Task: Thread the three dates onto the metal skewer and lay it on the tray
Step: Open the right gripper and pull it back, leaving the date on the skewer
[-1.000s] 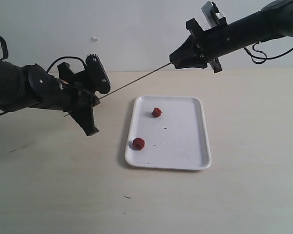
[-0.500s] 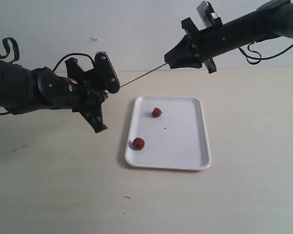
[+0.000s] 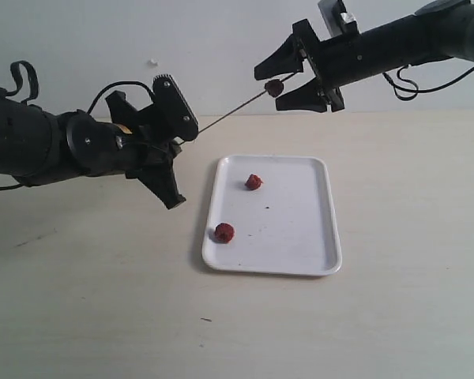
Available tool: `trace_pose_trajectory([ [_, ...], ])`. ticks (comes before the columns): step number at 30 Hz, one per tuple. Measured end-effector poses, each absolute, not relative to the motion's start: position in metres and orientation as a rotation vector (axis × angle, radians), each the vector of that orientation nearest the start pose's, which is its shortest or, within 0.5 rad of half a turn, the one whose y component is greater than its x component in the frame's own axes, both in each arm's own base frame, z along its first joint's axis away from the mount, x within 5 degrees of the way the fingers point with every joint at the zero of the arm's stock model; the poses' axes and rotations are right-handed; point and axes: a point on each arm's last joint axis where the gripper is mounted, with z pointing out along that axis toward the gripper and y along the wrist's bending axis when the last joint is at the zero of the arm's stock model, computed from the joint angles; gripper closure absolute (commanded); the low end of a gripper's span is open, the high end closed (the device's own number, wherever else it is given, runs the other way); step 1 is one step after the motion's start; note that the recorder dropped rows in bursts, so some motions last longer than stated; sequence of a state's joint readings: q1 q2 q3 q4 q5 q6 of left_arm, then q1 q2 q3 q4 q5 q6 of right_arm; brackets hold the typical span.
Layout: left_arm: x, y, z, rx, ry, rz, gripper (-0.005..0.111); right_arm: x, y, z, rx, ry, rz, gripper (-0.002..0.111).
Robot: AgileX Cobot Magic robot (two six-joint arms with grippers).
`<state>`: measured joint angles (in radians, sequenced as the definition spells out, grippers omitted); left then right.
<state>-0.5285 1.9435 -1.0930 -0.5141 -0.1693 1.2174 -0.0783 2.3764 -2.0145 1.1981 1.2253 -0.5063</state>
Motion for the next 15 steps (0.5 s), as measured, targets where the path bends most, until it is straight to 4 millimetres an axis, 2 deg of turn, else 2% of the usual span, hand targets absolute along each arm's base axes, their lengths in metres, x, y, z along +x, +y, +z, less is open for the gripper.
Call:
trace_pose_trajectory([
  [6,0.364,-0.191,0.164,1.062,1.876,0.151,0.107,0.508,0.017,0.222,-0.003,2.322,1.381,0.036],
  [9,0.371,-0.178,0.167,0.907,1.920,0.124,0.107,0.506,0.003,0.243,-0.030,2.276,1.327,0.039],
  [12,0.379,-0.165,0.169,0.760,1.957,0.095,0.107,0.499,-0.008,0.267,-0.127,2.283,1.167,0.039],
  [15,0.383,-0.156,0.170,0.677,1.974,0.069,0.107,0.489,-0.010,0.278,-0.277,2.404,0.888,0.040],
])
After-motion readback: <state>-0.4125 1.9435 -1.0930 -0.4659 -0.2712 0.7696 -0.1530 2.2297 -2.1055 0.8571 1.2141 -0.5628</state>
